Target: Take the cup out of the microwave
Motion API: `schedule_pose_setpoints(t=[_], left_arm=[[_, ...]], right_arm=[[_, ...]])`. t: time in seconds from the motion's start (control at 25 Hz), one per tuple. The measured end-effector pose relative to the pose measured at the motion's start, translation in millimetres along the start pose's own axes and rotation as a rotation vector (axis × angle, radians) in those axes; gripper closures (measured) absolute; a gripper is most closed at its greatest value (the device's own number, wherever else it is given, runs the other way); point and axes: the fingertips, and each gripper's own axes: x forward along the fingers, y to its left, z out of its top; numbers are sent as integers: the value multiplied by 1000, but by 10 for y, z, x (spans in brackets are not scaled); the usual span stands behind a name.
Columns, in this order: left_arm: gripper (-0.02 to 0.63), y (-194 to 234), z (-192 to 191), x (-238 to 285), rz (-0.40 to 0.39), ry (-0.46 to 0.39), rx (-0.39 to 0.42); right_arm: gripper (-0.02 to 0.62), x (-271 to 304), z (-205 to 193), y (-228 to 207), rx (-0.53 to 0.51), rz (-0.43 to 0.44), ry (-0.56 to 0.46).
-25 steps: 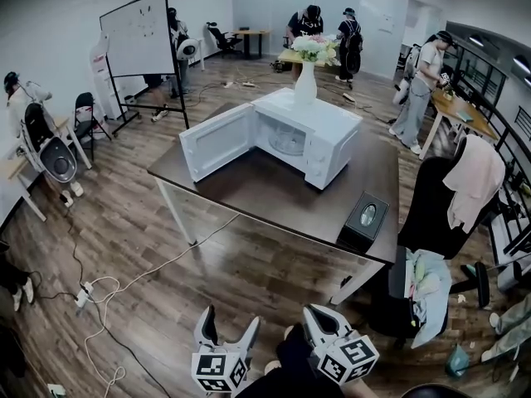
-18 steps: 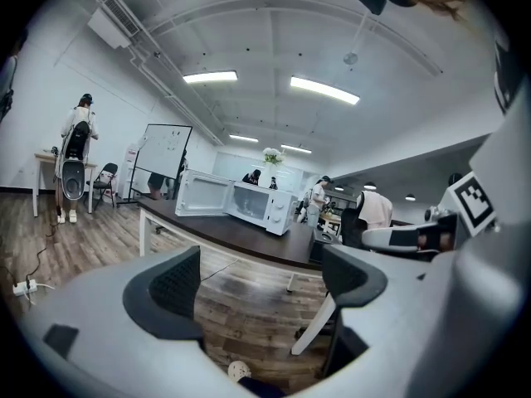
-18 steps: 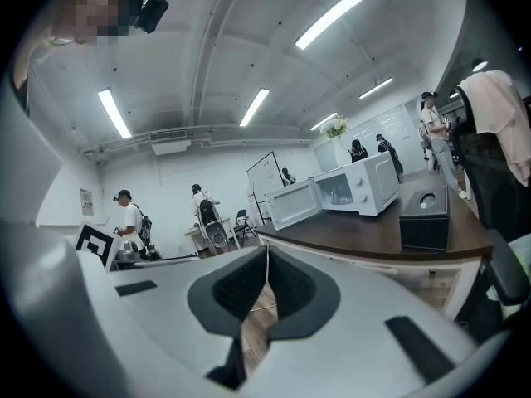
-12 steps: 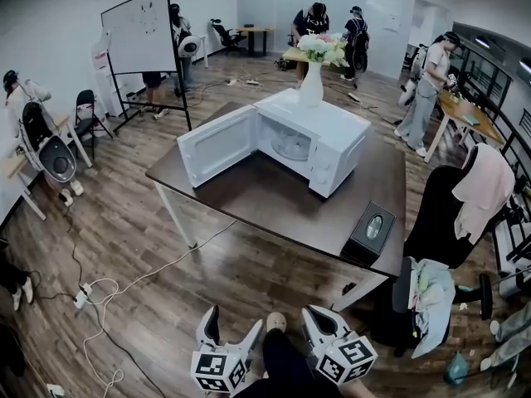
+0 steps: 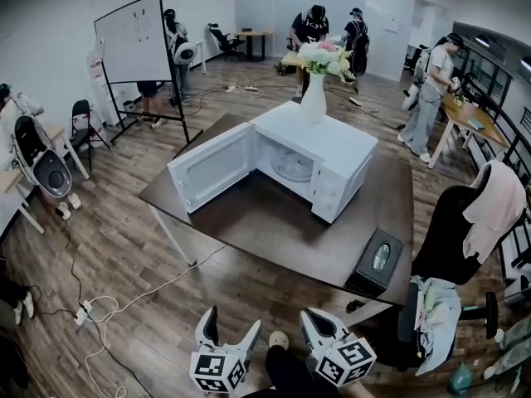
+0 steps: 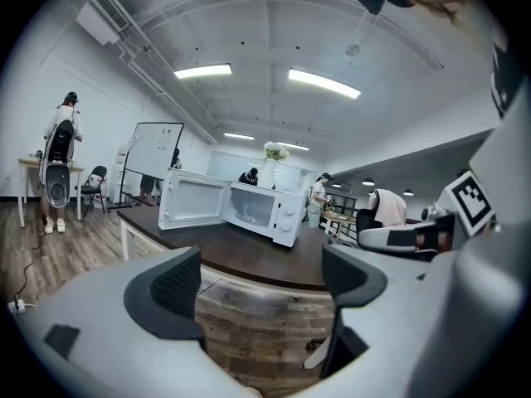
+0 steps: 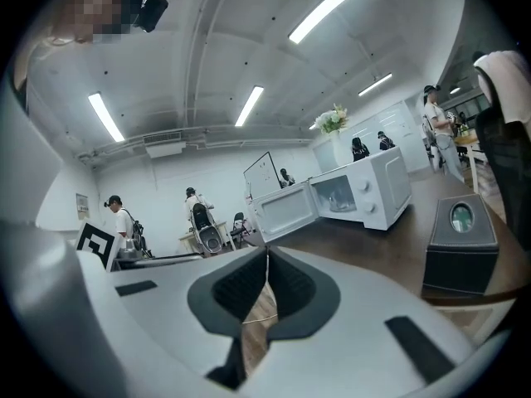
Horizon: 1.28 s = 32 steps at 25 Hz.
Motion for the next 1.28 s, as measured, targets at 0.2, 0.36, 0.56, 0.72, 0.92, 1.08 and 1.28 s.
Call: schedule_pose_setpoints(t=[0.2, 0.36, 0.56, 0.72, 0.92, 1.08, 1.28], left_arm=[[170, 135, 176, 435, -3, 5, -6], [169, 264, 263, 782, -3, 19, -14], [170, 403, 398, 1207, -13, 19, -19], [170, 530, 450, 1475, -18, 22, -19], [170, 706, 454, 1737, 2, 12, -38], [170, 869, 524, 1827, 40, -26, -65], [169, 878, 495, 1858, 37, -14, -75]], right_arm=[[600, 409, 182, -246, 10, 7, 5], [600, 714, 312, -434, 11, 12, 11], [600, 1055, 428, -677, 17, 7, 18], [600, 1310, 456, -804, 19, 8, 26], [600, 1587, 436, -964, 20, 20, 50], [600, 1797, 446, -1041, 19, 30, 64], [600, 1892, 468, -1065, 43, 36, 57]])
